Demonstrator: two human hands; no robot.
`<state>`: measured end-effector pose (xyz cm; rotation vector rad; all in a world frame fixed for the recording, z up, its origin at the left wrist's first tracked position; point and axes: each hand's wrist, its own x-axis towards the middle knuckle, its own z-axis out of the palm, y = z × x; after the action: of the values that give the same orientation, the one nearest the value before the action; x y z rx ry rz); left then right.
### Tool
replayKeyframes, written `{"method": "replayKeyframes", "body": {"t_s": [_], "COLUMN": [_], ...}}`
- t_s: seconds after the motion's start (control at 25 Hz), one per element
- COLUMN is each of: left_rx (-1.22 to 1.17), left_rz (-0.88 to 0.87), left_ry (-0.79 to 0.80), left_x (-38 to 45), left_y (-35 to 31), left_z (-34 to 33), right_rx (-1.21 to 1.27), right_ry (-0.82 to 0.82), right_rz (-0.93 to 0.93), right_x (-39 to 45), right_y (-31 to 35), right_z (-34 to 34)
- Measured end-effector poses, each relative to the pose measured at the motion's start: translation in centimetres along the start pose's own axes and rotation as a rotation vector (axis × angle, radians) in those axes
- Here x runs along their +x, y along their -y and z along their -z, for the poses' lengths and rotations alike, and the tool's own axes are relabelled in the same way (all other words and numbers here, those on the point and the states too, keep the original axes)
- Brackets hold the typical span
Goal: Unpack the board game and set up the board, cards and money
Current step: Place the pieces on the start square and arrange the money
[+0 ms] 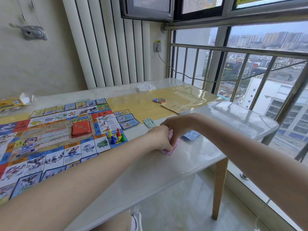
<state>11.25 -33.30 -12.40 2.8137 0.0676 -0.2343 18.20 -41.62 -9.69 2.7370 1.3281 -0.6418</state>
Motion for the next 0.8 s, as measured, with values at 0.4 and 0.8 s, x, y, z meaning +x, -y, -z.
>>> {"method": "replayKeyframes", "body": {"t_s": [0.4,0.8], "left_rx": [-0.021,-0.875], "left_rz": [0.011,0.113], "left_ry": [-0.075,-0.183], "left_x": [-0.4,-2.1], "left_y": [0.0,8.2], "left_z": [-0.4,7.1], "right_rx": [-0.038,0.934], "right_ry": [-0.105,-0.47], "right_rz": [0.017,0.257], "right_x": [0.1,2.6], "right_y": [0.2,3.4], "right_z": [-0.1,3.0]}}
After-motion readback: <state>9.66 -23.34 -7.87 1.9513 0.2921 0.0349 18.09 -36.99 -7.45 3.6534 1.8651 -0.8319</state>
